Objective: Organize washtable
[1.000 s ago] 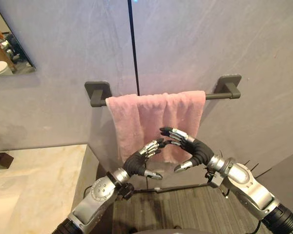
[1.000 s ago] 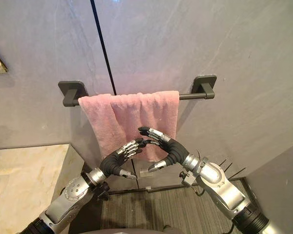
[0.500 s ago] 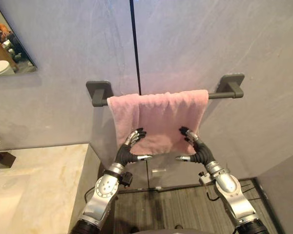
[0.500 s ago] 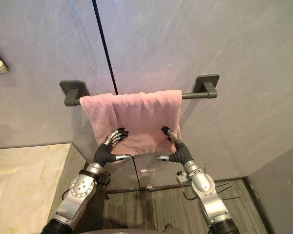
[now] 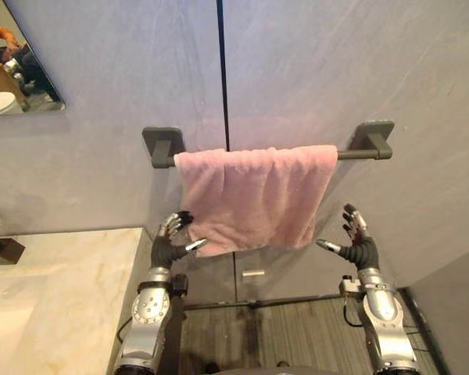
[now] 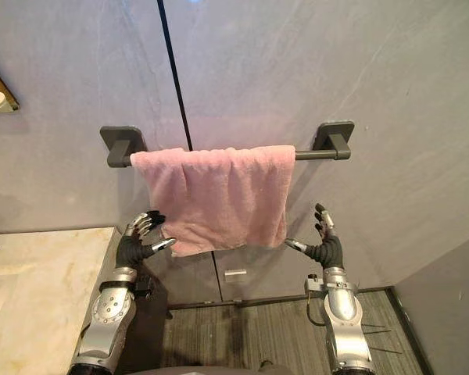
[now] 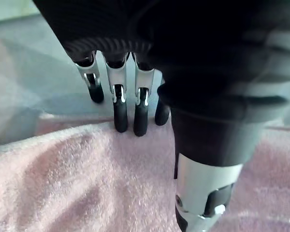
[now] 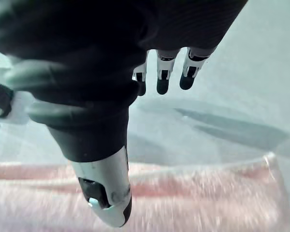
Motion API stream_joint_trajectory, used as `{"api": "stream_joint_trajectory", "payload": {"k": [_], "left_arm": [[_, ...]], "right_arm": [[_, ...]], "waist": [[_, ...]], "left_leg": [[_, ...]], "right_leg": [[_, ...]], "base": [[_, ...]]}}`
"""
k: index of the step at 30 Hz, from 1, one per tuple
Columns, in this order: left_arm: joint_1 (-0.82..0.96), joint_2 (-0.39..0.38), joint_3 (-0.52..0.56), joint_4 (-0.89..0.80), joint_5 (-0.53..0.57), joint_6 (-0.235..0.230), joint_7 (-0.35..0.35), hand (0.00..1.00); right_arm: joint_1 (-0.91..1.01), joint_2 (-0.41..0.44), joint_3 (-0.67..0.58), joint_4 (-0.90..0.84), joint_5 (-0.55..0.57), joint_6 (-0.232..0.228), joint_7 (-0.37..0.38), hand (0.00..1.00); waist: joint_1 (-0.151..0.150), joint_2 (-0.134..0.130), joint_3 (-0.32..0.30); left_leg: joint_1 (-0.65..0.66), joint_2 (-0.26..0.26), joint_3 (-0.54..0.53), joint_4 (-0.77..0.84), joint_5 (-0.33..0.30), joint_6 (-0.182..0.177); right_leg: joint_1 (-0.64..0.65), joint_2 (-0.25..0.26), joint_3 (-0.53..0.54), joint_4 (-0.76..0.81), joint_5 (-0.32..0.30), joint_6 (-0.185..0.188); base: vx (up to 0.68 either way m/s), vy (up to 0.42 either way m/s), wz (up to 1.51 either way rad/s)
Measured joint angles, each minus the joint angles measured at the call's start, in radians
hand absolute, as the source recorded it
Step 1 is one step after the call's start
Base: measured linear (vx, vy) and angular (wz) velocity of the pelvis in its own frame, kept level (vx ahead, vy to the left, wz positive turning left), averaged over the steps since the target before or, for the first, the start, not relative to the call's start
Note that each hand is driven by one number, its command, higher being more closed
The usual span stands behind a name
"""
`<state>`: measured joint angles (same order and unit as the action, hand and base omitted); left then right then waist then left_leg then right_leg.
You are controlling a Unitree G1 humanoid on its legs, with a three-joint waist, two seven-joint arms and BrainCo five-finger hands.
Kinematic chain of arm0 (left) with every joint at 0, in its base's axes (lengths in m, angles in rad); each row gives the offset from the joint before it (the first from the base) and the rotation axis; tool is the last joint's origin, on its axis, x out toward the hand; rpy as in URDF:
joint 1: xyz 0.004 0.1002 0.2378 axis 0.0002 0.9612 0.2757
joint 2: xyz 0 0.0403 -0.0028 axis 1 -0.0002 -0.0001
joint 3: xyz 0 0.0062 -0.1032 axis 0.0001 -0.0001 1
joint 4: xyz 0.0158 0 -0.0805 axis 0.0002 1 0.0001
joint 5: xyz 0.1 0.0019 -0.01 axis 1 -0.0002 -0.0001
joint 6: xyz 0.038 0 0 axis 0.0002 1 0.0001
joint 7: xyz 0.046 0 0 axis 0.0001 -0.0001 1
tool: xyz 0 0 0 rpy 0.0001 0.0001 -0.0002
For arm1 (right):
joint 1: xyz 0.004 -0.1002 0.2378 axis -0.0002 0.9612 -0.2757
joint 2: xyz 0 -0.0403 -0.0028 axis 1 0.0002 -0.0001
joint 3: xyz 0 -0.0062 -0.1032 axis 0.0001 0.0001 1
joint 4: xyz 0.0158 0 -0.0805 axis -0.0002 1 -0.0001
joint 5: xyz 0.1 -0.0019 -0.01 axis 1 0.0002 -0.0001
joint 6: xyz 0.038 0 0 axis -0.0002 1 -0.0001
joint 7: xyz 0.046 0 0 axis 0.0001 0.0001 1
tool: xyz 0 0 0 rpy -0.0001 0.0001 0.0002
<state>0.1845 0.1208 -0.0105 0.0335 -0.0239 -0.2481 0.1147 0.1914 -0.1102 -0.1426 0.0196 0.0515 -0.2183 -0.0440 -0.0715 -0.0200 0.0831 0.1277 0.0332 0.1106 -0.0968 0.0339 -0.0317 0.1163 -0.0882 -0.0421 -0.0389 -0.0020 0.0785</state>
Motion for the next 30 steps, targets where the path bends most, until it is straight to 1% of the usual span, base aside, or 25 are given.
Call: {"api": "stream_joint_trajectory", "payload": {"k": [4, 8, 13, 15, 17, 18, 21, 23, 24, 26, 28, 30], "left_arm": [[0.068, -0.027, 0.024, -0.055, -0.001, 0.0, 0.0, 0.0], [0.145, -0.068, 0.027, -0.08, -0.004, 0.0, -0.004, 0.0], [0.206, -0.096, 0.041, -0.065, 0.001, 0.0, -0.02, 0.0], [0.208, -0.095, 0.049, -0.023, 0.016, 0.0, -0.027, 0.0], [0.203, -0.092, 0.046, 0.077, 0.047, 0.006, -0.028, 0.0], [0.202, -0.089, 0.045, 0.109, 0.061, 0.009, -0.029, 0.0], [0.201, -0.071, 0.044, 0.252, 0.104, 0.026, -0.028, 0.0], [0.201, -0.063, 0.045, 0.321, 0.123, 0.034, -0.027, 0.0], [0.199, -0.055, 0.046, 0.374, 0.134, 0.041, -0.027, 0.0], [0.19, -0.045, 0.056, 0.461, 0.142, 0.048, -0.026, 0.0], [0.189, -0.035, 0.064, 0.511, 0.142, 0.05, -0.026, 0.0], [0.189, -0.032, 0.085, 0.543, 0.14, 0.054, -0.026, 0.0]], "right_arm": [[0.065, 0.051, -0.046, -0.015, 0.029, -0.007, -0.005, 0.0], [0.142, 0.086, -0.052, -0.047, 0.03, -0.007, -0.018, 0.0], [0.205, 0.094, -0.05, -0.038, 0.013, -0.007, -0.018, 0.0], [0.215, 0.094, -0.048, -0.011, -0.008, -0.007, -0.019, 0.0], [0.215, 0.092, -0.04, 0.082, -0.027, -0.006, -0.019, 0.0], [0.214, 0.092, -0.034, 0.115, -0.029, -0.005, -0.019, 0.0], [0.205, 0.09, 0.0, 0.258, -0.056, 0.001, -0.017, 0.0], [0.201, 0.089, 0.002, 0.333, -0.062, 0.004, -0.016, 0.0], [0.189, 0.081, 0.002, 0.404, -0.062, 0.006, -0.015, 0.0], [0.186, 0.066, -0.001, 0.483, -0.058, 0.014, -0.003, 0.0], [0.186, 0.057, -0.003, 0.524, -0.058, 0.029, 0.006, 0.0], [0.186, 0.05, -0.004, 0.572, -0.059, 0.033, 0.012, 0.0]], "waist": [[0.001, -0.002, 0.0], [0.003, -0.003, -0.001], [0.008, -0.007, -0.003], [0.014, -0.007, -0.004], [0.029, -0.008, -0.01], [0.031, -0.01, -0.012], [0.033, -0.013, -0.015], [0.034, -0.011, -0.018], [0.034, -0.009, -0.019], [0.036, -0.005, -0.022], [0.037, -0.003, -0.023], [0.039, -0.004, -0.024]], "left_leg": [[0.0, 0.0, -0.001, 0.001, 0.0, 0.0], [0.0, 0.001, 0.004, 0.001, 0.0, 0.0], [0.004, 0.004, 0.021, 0.0, -0.004, 0.002], [0.008, 0.005, 0.024, 0.0, -0.008, -0.002], [0.014, 0.006, 0.026, 0.0, -0.007, -0.002], [0.017, 0.007, 0.026, 0.0, -0.007, -0.002], [0.024, 0.009, 0.026, 0.0, -0.008, -0.003], [0.023, 0.01, 0.026, -0.002, -0.008, -0.004], [0.024, 0.01, 0.027, -0.005, -0.009, -0.004], [0.024, 0.011, 0.027, -0.005, -0.01, -0.005], [0.025, 0.013, 0.03, -0.005, -0.012, -0.009], [0.03, 0.017, 0.032, -0.004, -0.015, -0.013]], "right_leg": [[0.0, 0.0, -0.001, 0.0, 0.0, 0.0], [0.001, -0.001, -0.001, -0.001, 0.0, 0.0], [0.003, -0.002, -0.001, 0.003, -0.003, 0.001], [0.003, -0.004, 0.0, 0.008, -0.006, 0.001], [0.004, -0.004, 0.0, 0.018, -0.012, 0.002], [0.006, -0.004, 0.0, 0.019, -0.013, 0.002], [0.017, -0.002, -0.004, 0.018, -0.016, -0.001], [0.017, -0.002, -0.005, 0.019, -0.022, 0.002], [0.017, -0.001, -0.005, 0.02, -0.026, -0.004], [0.017, -0.001, -0.004, 0.021, -0.027, -0.005], [0.017, 0.001, -0.002, 0.029, -0.028, -0.005], [0.017, 0.004, 0.0, 0.039, -0.033, -0.006]], "base": [[0.0, 0.0, 0.0], [0.0, 0.0, 0.0], [0.0, 0.0, 0.0], [-0.02, -0.003, -0.01], [0.0, 0.0, 0.0], [0.0, 0.0, 0.0], [-0.02, -0.014, 0.02], [-0.03, -0.02, 0.01], [0.0, 0.0, 0.0], [0.0, 0.0, 0.0], [-0.01, -0.008, -0.02], [0.0, -0.011, -0.03]]}}
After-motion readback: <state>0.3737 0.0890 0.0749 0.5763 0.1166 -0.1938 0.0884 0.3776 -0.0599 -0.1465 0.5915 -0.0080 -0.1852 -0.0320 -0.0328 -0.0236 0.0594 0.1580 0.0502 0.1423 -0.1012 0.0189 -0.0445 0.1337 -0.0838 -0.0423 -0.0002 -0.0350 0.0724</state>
